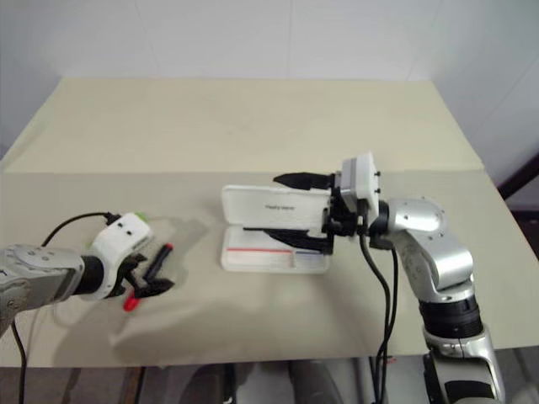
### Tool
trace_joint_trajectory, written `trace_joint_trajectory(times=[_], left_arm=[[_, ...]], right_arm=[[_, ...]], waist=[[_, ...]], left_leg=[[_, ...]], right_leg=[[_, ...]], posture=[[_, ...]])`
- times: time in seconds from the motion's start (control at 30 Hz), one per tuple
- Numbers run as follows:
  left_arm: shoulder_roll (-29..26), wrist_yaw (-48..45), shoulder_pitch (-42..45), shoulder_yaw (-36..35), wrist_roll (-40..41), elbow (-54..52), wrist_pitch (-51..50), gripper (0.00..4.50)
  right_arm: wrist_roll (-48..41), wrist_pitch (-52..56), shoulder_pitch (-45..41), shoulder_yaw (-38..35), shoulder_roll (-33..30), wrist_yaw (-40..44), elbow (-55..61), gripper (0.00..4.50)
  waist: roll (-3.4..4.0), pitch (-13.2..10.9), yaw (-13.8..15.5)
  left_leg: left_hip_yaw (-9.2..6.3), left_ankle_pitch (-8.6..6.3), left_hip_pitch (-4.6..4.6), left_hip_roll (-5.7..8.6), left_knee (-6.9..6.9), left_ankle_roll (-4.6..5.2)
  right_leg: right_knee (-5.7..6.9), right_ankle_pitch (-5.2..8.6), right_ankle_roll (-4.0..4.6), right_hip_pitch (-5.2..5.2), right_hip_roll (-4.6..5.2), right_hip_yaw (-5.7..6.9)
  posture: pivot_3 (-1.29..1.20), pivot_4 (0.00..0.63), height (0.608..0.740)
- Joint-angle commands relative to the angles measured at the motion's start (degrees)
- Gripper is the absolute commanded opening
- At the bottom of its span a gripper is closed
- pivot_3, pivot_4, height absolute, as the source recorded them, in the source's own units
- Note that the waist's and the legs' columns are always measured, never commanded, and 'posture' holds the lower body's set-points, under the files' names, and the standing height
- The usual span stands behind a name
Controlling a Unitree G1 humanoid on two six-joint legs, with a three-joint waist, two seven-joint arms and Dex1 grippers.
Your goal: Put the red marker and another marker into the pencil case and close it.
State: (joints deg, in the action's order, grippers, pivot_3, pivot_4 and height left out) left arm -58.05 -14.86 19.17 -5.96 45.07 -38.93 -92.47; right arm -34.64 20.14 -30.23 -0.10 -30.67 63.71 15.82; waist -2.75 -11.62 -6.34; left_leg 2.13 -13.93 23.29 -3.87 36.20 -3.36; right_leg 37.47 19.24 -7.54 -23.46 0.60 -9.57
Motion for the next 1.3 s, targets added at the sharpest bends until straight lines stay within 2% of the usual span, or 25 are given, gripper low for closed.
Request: trace_joint_trajectory(times=[0.03, 0.33, 0.43, 0.6, 0.83, 0.97, 1.03, 1.13, 1.3], left_arm=[[1.21, 3.88, -0.05, 1.44, 0.27, -0.47, -0.03, 4.10], [1.04, 6.00, 0.62, 2.29, -0.04, 1.44, -0.03, 1.28], [1.02, 6.13, 1.59, 2.70, -0.42, 2.04, -0.03, 0.54], [2.17, 4.33, 3.54, 2.44, -1.66, 2.04, 1.62, 0.54], [-6.21, -15.17, 0.39, 3.03, -7.56, 1.96, 28.75, 0.54], [-10.08, -28.41, -5.10, -1.25, -13.84, 7.33, 48.77, 0.54], [-10.31, -32.59, -7.01, -2.72, -16.27, 9.56, 56.11, 0.54], [-10.79, -38.83, -7.04, -3.03, -15.90, 11.62, 59.78, 0.54], [-5.98, -43.26, 0.84, 3.17, -17.41, 13.69, 64.49, 0.54]], right_arm=[[-1.69, 0.12, 0.72, -2.09, -0.83, -1.39, 3.64, 4.50], [-2.52, 0.31, 1.14, -2.99, -2.70, -2.54, 4.21, 4.50], [-2.60, 0.26, 0.70, -3.01, -2.92, -2.43, 3.91, 4.50], [-2.51, -0.02, 0.06, -2.87, -3.28, -2.04, 3.15, 4.50], [-1.99, -0.46, -0.91, -2.82, -3.77, -1.24, 1.47, 4.50], [-1.77, -0.59, -1.67, -2.70, -3.99, -1.11, 0.74, 4.50], [-1.68, -0.64, -1.66, -2.84, -4.22, -0.99, 0.63, 4.50], [-1.58, -0.37, -1.25, -3.42, -5.00, -1.19, 0.87, 4.50], [-1.22, -0.01, 0.13, -5.51, -7.87, -1.83, 1.43, 4.50]], waist=[[0.00, 0.00, 0.03], [-0.01, 0.01, -0.04], [-0.01, 0.01, -0.03], [-0.02, 0.01, 0.04], [-0.02, 0.01, 0.00], [-0.02, 0.01, 0.01], [-0.02, 0.01, 0.02], [-0.02, 0.01, 0.04], [-0.01, 0.01, 0.81]], left_leg=[[0.00, 0.00, 0.00, 0.00, 0.00, 0.00], [-0.01, 0.06, -0.10, 0.02, 0.02, -0.05], [-0.02, 0.09, -0.11, 0.03, 0.03, -0.06], [-0.03, 0.12, -0.10, 0.04, 0.04, -0.07], [0.02, 0.12, -0.04, 0.05, -0.10, -0.17], [0.07, 0.11, -0.03, 0.02, -0.24, -0.18], [0.08, 0.10, -0.02, 0.01, -0.24, -0.17], [0.12, 0.08, -0.02, 0.01, -0.21, -0.13], [0.12, 0.05, 0.01, 0.02, -0.14, -0.07]], right_leg=[[0.00, 0.00, 0.00, 0.00, 0.00, 0.00], [0.02, -0.04, -0.02, 0.08, -0.01, -0.01], [0.02, -0.05, -0.03, 0.09, -0.01, -0.01], [0.02, -0.07, -0.05, 0.09, -0.01, -0.02], [-0.09, -0.06, -0.03, 0.03, 0.01, -0.03], [-0.15, 0.00, 0.07, -0.04, 0.01, -0.03], [-0.17, 0.02, 0.10, -0.04, 0.01, -0.02], [-0.18, 0.02, 0.11, -0.03, 0.03, -0.02], [-0.19, 0.01, 0.07, 0.01, 0.04, -0.02]], posture=[[0.00, 0.150, 0.740], [0.00, 0.150, 0.740], [0.00, 0.150, 0.740], [0.00, 0.150, 0.740], [0.00, 0.150, 0.740], [0.00, 0.150, 0.740], [0.00, 0.150, 0.740], [0.00, 0.150, 0.740], [0.00, 0.150, 0.740]])
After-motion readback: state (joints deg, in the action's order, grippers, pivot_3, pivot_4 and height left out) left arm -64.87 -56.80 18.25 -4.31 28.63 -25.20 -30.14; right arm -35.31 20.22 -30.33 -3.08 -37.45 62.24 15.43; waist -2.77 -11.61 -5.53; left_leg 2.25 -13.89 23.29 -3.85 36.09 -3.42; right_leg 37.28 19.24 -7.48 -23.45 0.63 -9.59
